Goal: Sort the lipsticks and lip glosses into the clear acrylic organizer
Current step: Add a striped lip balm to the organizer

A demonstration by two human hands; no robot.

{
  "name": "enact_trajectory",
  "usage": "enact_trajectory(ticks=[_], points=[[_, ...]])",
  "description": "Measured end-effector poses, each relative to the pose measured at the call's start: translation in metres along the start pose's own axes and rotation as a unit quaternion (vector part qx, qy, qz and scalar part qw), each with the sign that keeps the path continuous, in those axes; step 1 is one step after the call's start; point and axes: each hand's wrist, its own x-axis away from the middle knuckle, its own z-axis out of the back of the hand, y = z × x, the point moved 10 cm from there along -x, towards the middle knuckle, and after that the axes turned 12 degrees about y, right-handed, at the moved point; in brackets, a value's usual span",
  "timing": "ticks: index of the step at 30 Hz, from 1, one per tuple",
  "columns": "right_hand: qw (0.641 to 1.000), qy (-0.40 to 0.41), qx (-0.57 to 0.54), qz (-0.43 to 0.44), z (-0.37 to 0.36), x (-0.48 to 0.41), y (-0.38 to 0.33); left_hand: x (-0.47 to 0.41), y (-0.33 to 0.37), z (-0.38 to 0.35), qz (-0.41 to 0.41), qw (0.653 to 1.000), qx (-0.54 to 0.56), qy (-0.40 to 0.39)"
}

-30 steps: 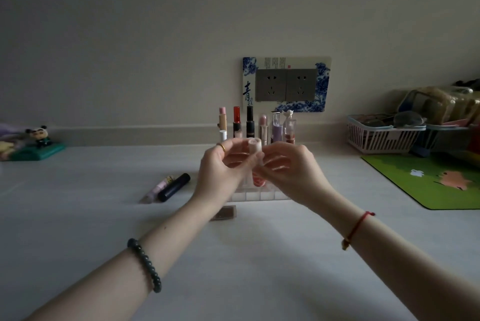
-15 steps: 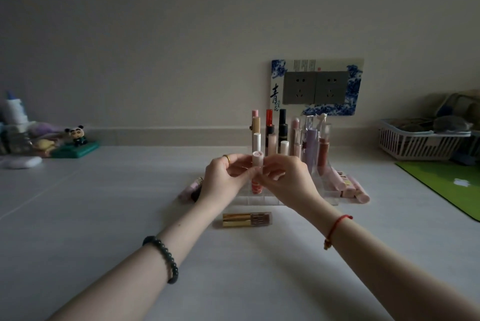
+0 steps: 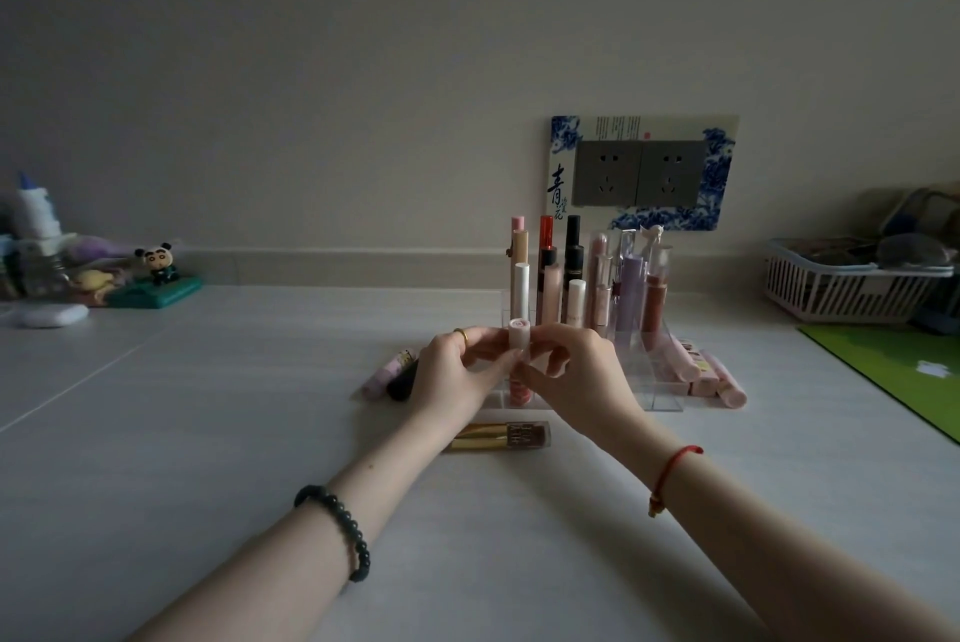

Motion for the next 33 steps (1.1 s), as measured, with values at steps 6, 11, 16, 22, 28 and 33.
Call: enact_trajectory(ticks=[6, 11, 16, 22, 28, 33], points=[[1.000, 0.000, 0.004, -0.003, 0.001, 0.001, 0.002, 0.001, -0.003, 0.000, 0.002, 1.000, -0.014, 0.002], [1.000, 0.007, 0.006, 0.007, 0.008, 0.001, -0.001, 0.000, -0.004, 0.001, -0.002, 1.000, -0.017, 0.007], [1.000, 0.021, 0.001, 0.013, 0.030, -0.002, -0.007, 0.000, 0.002, 0.007, -0.008, 1.000, 0.007, 0.018], [0.995, 0.083, -0.049, 0.002, 0.094, -0.019, -0.002, 0.003, 0.046, 0.024, -0.062, 0.994, 0.070, 0.056], [0.988, 0.142, -0.029, -0.054, 0.154, -0.030, 0.053, 0.038, 0.105, -0.033, -0.173, 0.982, 0.042, -0.068], [0.990, 0.105, 0.023, -0.093, 0.159, -0.028, 0.105, 0.068, 0.118, -0.109, -0.232, 0.956, -0.045, -0.175]])
